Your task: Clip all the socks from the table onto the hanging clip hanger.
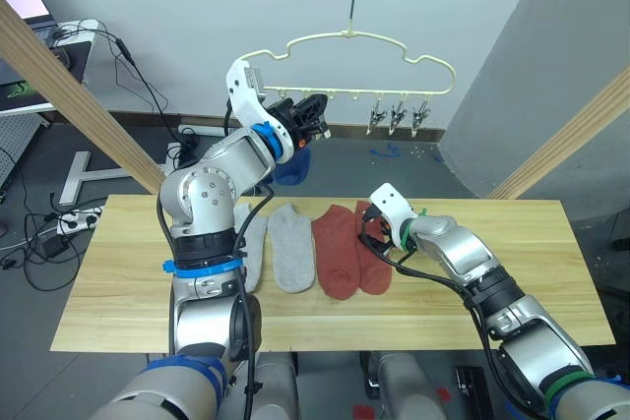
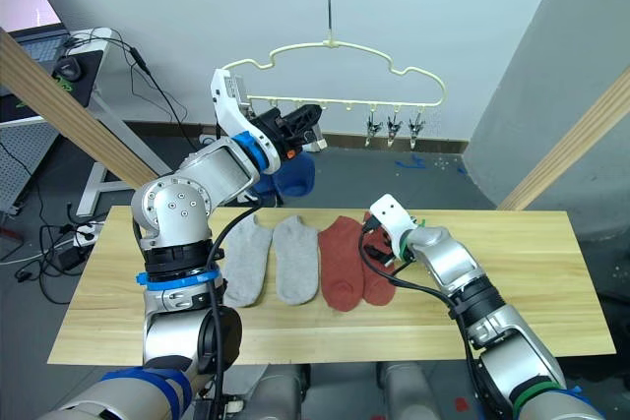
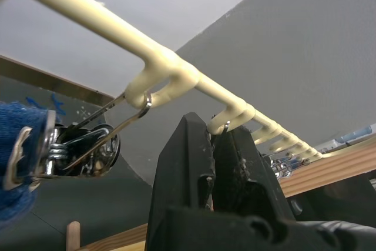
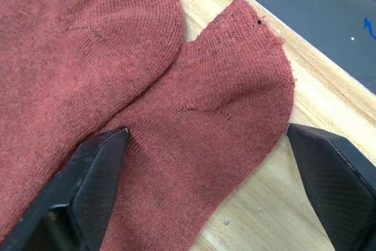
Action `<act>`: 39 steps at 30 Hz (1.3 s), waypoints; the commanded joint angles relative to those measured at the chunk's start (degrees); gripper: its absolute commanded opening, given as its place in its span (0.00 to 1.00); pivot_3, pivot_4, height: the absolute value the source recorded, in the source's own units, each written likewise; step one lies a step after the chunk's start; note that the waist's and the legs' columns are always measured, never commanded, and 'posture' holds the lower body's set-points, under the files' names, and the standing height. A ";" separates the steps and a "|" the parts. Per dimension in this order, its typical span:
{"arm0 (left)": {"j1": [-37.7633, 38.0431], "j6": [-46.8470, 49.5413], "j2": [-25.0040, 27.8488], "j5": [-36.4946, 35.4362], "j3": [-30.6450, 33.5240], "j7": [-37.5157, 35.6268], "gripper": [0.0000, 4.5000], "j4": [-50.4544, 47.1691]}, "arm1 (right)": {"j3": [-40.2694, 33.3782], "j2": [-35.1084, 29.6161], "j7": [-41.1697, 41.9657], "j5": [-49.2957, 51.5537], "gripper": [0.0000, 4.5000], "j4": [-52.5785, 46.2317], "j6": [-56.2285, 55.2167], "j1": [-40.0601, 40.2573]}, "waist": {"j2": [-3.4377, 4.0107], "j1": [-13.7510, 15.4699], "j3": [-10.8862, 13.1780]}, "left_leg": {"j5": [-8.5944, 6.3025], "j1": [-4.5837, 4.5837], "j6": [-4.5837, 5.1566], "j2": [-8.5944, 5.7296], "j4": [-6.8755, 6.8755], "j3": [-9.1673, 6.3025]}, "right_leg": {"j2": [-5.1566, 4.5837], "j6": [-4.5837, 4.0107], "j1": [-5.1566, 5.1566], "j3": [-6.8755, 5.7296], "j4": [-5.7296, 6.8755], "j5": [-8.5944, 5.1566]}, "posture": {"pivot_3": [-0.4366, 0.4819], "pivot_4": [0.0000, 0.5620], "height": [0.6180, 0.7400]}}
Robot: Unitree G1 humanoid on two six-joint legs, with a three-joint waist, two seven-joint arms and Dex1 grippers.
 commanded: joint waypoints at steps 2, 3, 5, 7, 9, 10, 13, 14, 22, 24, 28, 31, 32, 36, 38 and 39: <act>-0.07 -0.94 0.05 -0.95 -0.24 0.11 0.00 -2.71 | -0.48 0.11 1.40 -1.80 0.64 1.10 0.64 1.85 | 0.00 0.00 0.00 | 0.00 0.01 0.00 0.00 0.00 0.00 | 0.00 0.00 0.00 0.00 0.00 0.00 | 0.51 0.55 1.00; -0.01 -0.83 0.02 -1.05 -0.25 0.10 0.00 -2.79 | -0.69 0.09 1.51 -2.02 0.57 1.03 0.72 1.88 | 0.00 0.00 0.00 | 0.00 0.01 0.00 0.00 0.00 0.00 | 0.00 0.00 0.00 0.00 0.00 0.00 | 0.51 0.55 1.00; 0.06 -0.46 -0.01 -1.39 -0.08 0.13 0.00 -2.92 | -0.93 0.00 1.72 -2.53 0.41 0.69 0.84 2.00 | 0.00 0.00 0.00 | 0.00 0.01 0.00 0.00 0.00 0.00 | 0.00 0.00 0.00 0.00 0.00 0.00 | 0.51 0.55 1.00; 0.02 -0.14 0.19 -1.70 0.25 0.15 0.00 -2.80 | -0.92 -0.26 1.89 -3.08 0.25 0.28 0.93 2.12 | 0.00 0.00 0.00 | 0.00 0.01 0.00 0.00 0.00 0.00 | 0.00 0.00 0.01 0.01 0.00 0.00 | 0.51 0.55 1.00; -0.14 0.61 0.36 -2.52 1.02 0.24 0.00 -2.59 | -0.91 -0.75 2.23 -3.53 0.08 -0.95 1.50 2.74 | 0.00 0.01 0.00 | 0.00 0.01 0.00 -0.01 0.00 0.00 | 0.00 0.00 0.01 0.01 0.00 0.00 | 0.51 0.55 1.00; -0.34 1.15 0.45 -3.17 1.61 0.26 0.00 -2.28 | -0.89 -1.01 2.61 -3.71 0.02 -1.83 1.97 3.11 | 0.00 0.01 0.00 | 0.00 0.01 0.00 -0.01 0.00 0.00 | 0.00 0.00 0.01 0.01 0.00 0.00 | 0.50 0.55 1.00; -0.89 2.23 1.15 -4.67 3.07 0.55 0.00 -1.28 | -0.71 -2.04 3.77 -3.89 0.02 -5.76 3.77 4.11 | 0.00 0.01 0.00 | 0.00 0.01 0.00 -0.01 0.00 0.00 | 0.00 0.01 0.01 0.01 -0.01 0.00 | 0.50 0.55 1.00; -1.03 2.34 1.57 -4.77 3.37 0.65 0.00 -0.92 | -0.80 -2.54 4.44 -3.45 0.02 -8.42 4.99 4.50 | 0.00 0.01 0.00 | 0.00 0.01 0.00 -0.01 0.00 0.00 | 0.00 0.01 0.02 0.01 -0.01 0.00 | 0.50 0.55 1.00; -1.85 3.04 2.07 -6.89 4.37 1.56 0.00 0.44 | -1.71 -9.17 9.48 -0.63 0.02 -29.29 16.07 5.22 | 0.02 -0.03 0.02 | 0.00 0.00 0.00 0.00 -0.03 -0.01 | 0.00 0.01 -0.01 0.00 -0.03 0.00 | 0.49 0.53 1.00; -2.04 3.54 1.74 -7.93 5.14 2.37 0.00 1.00 | -2.43 -11.63 10.88 0.46 0.02 -34.28 18.83 5.31 | 0.02 0.00 0.02 | 0.00 0.00 0.00 -0.01 -0.04 -0.01 | 0.00 0.01 -0.01 0.00 -0.05 0.00 | 0.49 0.53 1.00; -2.73 5.01 1.36 -10.50 7.10 4.35 0.00 2.43 | -4.21 -15.29 13.91 4.36 0.02 -42.74 23.69 4.39 | 0.02 -0.04 0.02 | -0.01 -0.01 0.00 -0.01 -0.06 0.00 | 0.00 0.01 0.00 0.00 -0.12 0.00 | 0.47 0.53 1.00; -3.56 6.56 1.09 -12.88 9.16 6.53 0.00 4.14 | -4.95 -17.11 15.94 7.04 0.02 -46.85 25.80 2.71 | 0.01 -0.16 0.02 | -0.01 -0.01 0.00 -0.01 -0.06 -0.01 | 0.00 0.02 0.00 -0.01 -0.12 0.00 | 0.47 0.54 1.00; -3.87 6.95 1.01 -13.70 9.78 7.23 0.00 4.61 | -5.26 -17.08 16.26 7.93 0.02 -47.56 26.22 1.96 | 0.01 -0.20 0.02 | -0.01 -0.01 0.00 -0.01 -0.06 0.00 | 0.00 0.02 0.00 0.01 -0.12 0.00 | 0.47 0.54 1.00; -4.96 8.47 0.86 -16.57 11.58 9.91 0.00 6.17 | -5.41 -15.20 16.26 10.07 0.02 -47.05 26.43 -2.18 | 0.01 -0.21 0.02 | -0.01 0.00 0.00 0.00 -0.05 -0.01 | 0.01 0.02 0.00 -0.01 -0.11 0.00 | 0.47 0.53 1.00; -5.00 9.06 1.22 -17.47 11.50 10.36 0.00 6.38 | -4.90 -14.07 15.61 10.20 0.02 -45.27 25.84 -4.22 | 0.01 -0.17 0.02 | -0.01 -0.01 0.00 0.00 -0.05 -0.01 | 0.00 0.02 0.00 -0.01 -0.12 0.00 | 0.47 0.53 1.00; -4.96 9.44 1.38 -17.99 11.43 10.62 0.00 6.37 | -4.63 -13.44 15.47 10.18 0.02 -44.32 25.37 -5.11 | 0.01 -0.12 0.02 | -0.01 -0.01 0.00 -0.02 -0.06 0.00 | 0.00 0.02 0.00 0.00 -0.13 0.00 | 0.47 0.53 1.00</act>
